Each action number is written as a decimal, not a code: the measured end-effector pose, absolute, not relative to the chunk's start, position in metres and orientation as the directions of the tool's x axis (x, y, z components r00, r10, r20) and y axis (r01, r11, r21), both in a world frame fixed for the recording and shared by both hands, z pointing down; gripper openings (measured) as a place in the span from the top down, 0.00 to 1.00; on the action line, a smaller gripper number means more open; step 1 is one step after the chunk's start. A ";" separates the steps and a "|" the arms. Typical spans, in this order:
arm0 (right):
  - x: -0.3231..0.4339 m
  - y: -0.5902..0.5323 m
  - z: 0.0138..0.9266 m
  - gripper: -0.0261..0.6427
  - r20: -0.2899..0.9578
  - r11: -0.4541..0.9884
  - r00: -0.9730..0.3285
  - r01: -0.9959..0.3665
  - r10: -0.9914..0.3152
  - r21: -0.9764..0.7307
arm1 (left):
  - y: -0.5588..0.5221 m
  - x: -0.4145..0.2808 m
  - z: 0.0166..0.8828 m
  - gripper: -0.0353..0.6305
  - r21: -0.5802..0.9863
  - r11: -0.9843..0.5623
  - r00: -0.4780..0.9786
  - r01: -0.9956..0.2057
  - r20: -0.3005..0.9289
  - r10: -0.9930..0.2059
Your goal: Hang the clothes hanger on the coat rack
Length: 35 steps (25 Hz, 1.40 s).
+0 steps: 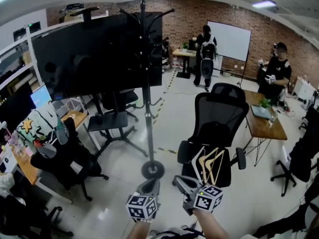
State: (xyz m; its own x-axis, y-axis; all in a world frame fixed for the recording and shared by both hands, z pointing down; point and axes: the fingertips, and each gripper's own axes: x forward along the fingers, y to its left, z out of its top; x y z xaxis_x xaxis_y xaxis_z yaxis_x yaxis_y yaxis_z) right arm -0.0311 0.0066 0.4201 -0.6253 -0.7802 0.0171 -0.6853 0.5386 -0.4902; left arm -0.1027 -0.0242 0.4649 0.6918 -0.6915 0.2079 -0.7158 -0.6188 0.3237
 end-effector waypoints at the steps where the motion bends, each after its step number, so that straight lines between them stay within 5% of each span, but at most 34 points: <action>1: -0.029 0.006 0.422 0.93 0.018 0.528 -0.615 -0.691 -0.788 -0.493 | -0.025 -0.101 0.466 0.96 0.325 -0.625 0.698 -0.710 0.210 -0.684; 25: -0.018 0.013 0.421 0.94 0.030 0.430 -0.515 -0.745 -0.857 -0.509 | -0.020 -0.082 0.470 0.96 0.346 -0.704 0.783 -0.620 0.219 -0.582; 35: 0.040 -0.012 0.447 0.92 0.026 0.359 -0.446 -0.752 -0.895 -0.553 | -0.042 -0.023 0.492 0.96 0.351 -0.747 0.825 -0.565 0.253 -0.506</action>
